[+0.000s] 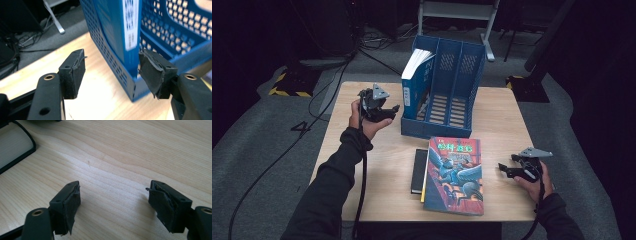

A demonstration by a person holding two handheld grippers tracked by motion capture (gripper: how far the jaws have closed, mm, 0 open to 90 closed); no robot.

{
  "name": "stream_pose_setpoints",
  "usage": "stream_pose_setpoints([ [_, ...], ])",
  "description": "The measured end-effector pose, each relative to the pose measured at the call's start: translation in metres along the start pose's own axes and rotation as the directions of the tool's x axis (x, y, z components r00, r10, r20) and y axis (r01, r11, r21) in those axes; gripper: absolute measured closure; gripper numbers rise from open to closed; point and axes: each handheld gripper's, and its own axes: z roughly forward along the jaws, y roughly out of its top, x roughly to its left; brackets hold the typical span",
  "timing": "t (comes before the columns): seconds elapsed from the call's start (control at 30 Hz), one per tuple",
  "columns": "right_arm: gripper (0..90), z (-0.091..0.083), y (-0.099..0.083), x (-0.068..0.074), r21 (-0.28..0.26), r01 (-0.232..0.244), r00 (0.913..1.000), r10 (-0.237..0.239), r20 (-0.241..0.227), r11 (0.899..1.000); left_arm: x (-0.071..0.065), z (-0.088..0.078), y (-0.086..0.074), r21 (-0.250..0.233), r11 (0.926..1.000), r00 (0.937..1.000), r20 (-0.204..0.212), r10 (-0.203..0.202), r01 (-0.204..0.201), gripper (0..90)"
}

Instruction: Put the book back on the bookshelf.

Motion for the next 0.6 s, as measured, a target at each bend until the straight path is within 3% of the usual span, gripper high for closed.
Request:
stream_pose_setpoints([
  [0.3,26.0,0.000,0.000,0.000,0.000,0.001,1.0000,-0.001,0.000,1.000,-0.004,0.001,-0.025,0.039,0.9987,0.9990,0.032,0.032,-0.033,36.3],
  [0.47,26.0,0.000,0.000,0.000,0.001,0.001,1.0000,-0.001,0.000,1.000,-0.009,-0.001,-0.038,0.073,0.9944,0.9966,0.038,0.073,-0.075,34.3],
  [0.6,25.3,0.000,0.001,0.000,0.007,0.001,1.0000,-0.001,0.002,1.000,-0.014,-0.005,-0.051,0.075,0.9920,0.9925,0.076,0.096,-0.102,33.2],
])
